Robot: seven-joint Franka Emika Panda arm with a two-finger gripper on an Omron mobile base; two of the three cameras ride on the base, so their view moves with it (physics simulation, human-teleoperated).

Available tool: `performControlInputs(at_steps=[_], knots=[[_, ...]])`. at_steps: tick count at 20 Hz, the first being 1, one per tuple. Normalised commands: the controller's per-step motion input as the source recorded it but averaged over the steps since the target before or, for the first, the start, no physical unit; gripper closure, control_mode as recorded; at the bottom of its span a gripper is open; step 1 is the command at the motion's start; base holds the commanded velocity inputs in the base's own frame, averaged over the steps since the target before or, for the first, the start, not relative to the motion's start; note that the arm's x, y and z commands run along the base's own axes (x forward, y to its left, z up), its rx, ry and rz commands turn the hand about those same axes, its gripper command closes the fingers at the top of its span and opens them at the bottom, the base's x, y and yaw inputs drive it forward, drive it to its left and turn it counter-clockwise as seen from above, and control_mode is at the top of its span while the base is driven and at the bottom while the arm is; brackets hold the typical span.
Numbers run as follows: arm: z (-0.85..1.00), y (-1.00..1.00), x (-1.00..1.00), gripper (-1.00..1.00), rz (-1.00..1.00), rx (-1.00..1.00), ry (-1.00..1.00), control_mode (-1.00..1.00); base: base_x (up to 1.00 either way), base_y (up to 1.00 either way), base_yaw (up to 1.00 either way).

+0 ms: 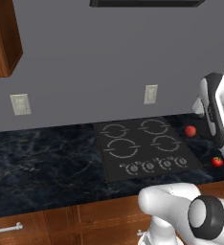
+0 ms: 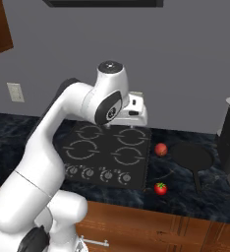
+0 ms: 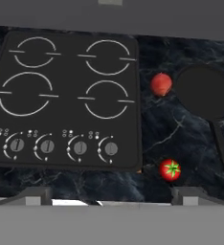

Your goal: Place the pan on the rear left burner on the stove. Then place the tomato and the onion in the pan and turn on the rear left burner.

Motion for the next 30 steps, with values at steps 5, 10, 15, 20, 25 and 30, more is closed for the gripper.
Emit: performControlInputs(at_steps=[5,10,15,20,25,30], knots=[[0.01,-0.13,-0.11,-1.0,0.0,-0.01,-0.11,-1.0,0.0,0.0,0.0],[0.03,0.0,-0.38,-1.0,-0.04,-0.09,-0.03,-1.0,0.0,0.0,0.0],[0.0,0.0,-0.37,-1.0,-0.1,-0.17,0.03,-1.0,0.0,0.0,0.0],[0.0,-0.03,-0.13,-1.0,-0.09,-0.1,0.01,-1.0,0.0,0.0,0.0],[-0.04,-0.19,0.01,-1.0,-0.02,0.0,0.0,-1.0,0.0,0.0,0.0],[0.0,-0.43,0.08,-1.0,0.0,0.0,0.0,-1.0,0.0,0.0,0.0]])
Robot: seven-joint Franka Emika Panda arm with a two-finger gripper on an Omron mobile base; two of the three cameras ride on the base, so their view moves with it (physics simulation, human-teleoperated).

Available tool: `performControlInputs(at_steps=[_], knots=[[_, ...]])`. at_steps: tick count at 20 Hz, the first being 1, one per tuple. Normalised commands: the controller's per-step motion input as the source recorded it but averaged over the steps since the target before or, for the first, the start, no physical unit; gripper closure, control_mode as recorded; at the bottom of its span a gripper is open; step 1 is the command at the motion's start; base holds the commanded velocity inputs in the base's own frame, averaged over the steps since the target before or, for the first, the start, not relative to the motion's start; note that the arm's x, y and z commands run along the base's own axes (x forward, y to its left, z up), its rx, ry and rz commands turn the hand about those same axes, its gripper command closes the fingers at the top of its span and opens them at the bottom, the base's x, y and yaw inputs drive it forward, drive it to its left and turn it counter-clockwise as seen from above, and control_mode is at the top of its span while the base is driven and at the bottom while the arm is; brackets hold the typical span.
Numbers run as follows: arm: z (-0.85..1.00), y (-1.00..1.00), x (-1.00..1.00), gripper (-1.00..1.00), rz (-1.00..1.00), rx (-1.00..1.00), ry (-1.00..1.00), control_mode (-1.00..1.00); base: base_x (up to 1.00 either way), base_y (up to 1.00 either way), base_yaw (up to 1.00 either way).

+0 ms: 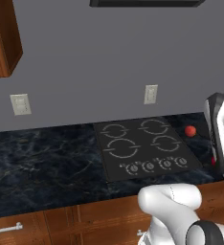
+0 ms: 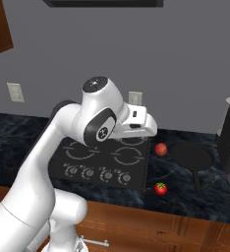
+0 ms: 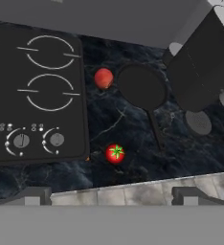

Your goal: Place the pan on the rear left burner on the stove. Then place the tomato and the onion in the pan and turn on the rear left burner.

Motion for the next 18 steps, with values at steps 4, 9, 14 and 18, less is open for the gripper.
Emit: performControlInputs(at_steps=[4,9,14,18], knots=[[0.0,-0.48,0.05,-1.0,0.0,0.0,0.0,-1.0,0.0,0.0,0.0],[-0.12,-0.37,0.04,-1.0,0.0,0.0,0.0,-1.0,0.0,0.0,0.0],[-0.21,-0.18,0.01,-1.0,0.0,0.0,0.0,-1.0,0.0,0.0,0.0],[-0.5,-0.19,0.0,-1.0,0.0,0.0,0.0,-1.0,0.0,0.0,0.0]])
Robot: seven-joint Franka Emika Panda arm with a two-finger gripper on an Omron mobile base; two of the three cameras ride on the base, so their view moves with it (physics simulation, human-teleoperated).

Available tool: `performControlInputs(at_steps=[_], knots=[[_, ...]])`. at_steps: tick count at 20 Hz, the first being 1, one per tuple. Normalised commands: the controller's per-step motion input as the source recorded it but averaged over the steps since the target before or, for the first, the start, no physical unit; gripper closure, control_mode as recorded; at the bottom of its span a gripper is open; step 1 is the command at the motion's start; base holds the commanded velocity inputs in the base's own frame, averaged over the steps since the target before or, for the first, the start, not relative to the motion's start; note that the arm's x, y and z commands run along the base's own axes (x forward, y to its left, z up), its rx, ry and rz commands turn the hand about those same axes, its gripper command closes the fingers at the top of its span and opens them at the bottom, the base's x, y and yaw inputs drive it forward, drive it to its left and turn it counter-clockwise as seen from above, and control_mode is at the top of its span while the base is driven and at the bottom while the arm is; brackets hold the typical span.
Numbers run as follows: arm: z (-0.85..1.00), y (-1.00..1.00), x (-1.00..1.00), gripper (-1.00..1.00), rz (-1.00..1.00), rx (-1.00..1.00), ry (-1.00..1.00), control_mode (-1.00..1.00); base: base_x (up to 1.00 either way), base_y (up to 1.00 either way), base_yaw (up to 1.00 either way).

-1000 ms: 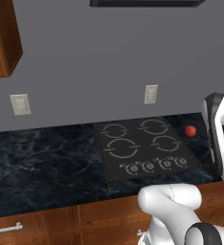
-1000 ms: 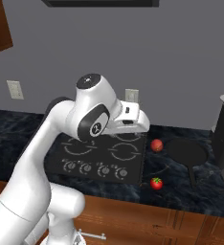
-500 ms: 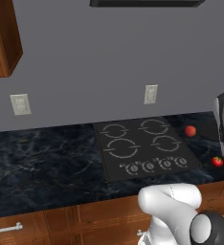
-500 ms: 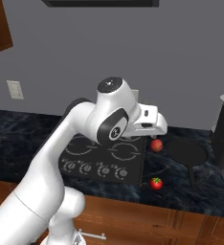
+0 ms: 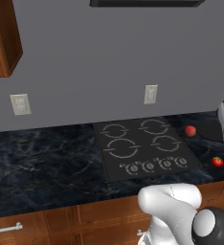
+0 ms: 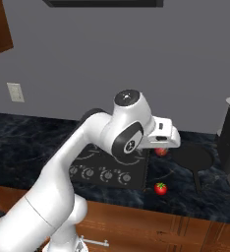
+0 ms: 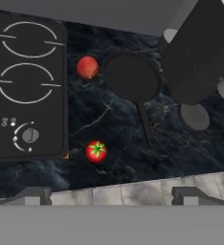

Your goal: Place the pan on the rear left burner on the stove. Then place the tomato and the onion in the pan and turn on the rear left burner.

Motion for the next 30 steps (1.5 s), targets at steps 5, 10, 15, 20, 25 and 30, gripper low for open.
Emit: performControlInputs(at_steps=[5,10,15,20,25,30], knots=[[-0.46,-0.19,0.01,-1.0,0.0,0.0,0.0,-1.0,0.0,0.0,0.0],[-0.4,-0.23,0.1,-1.0,0.0,0.0,0.0,-1.0,0.0,0.0,0.0],[-0.03,-0.4,0.15,-1.0,0.0,0.0,0.0,-1.0,0.0,0.0,0.0],[0.0,-0.42,0.18,-1.0,0.0,0.0,0.0,-1.0,0.0,0.0,0.0],[-0.04,-0.04,0.06,-1.0,0.0,0.0,0.0,-1.0,0.0,0.0,0.0],[-0.28,0.0,0.04,-1.0,0.0,0.01,0.0,-1.0,0.0,0.0,0.0]])
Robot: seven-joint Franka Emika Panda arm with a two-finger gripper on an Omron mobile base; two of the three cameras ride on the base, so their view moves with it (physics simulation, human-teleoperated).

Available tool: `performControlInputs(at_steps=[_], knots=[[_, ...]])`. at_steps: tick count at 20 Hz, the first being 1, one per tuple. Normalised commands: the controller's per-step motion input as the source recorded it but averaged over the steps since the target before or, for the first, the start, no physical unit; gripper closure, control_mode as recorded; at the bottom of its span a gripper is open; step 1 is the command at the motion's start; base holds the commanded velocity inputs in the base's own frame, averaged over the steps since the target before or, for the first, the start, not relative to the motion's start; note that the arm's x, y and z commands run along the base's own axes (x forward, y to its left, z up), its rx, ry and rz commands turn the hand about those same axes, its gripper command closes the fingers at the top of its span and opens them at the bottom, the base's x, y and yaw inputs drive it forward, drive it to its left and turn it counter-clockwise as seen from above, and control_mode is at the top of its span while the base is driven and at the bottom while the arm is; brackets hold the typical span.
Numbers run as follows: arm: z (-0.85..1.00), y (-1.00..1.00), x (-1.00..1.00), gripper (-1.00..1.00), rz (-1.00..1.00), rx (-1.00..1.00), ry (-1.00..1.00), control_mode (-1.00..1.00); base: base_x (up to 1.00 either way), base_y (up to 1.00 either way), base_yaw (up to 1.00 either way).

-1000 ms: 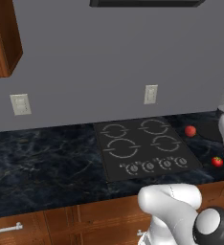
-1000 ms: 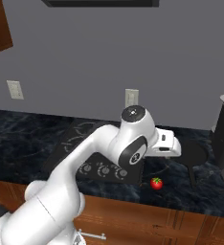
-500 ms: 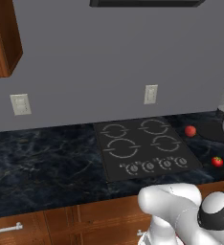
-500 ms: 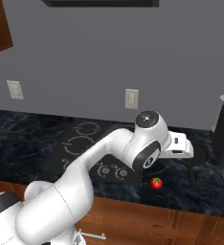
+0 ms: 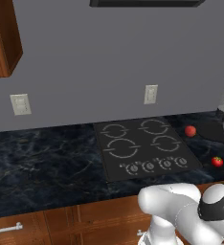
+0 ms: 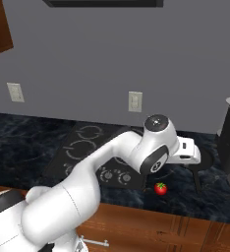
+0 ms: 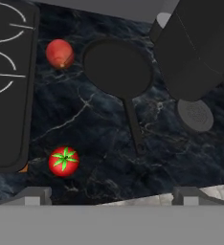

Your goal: Place the pan on the rear left burner on the stove. Then place the tomato and the onion in the pan and turn on the rear left burner.

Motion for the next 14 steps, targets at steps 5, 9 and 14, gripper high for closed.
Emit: performControlInputs(at_steps=[5,9,14], knots=[[-0.39,0.0,0.11,-1.0,0.0,0.0,0.0,-1.0,0.0,0.0,0.0],[-0.41,-0.04,0.18,-1.0,0.0,0.0,-0.01,-1.0,0.0,0.0,0.0],[-0.25,-0.11,0.13,-1.0,0.0,0.0,0.0,-1.0,0.0,0.0,0.0]])
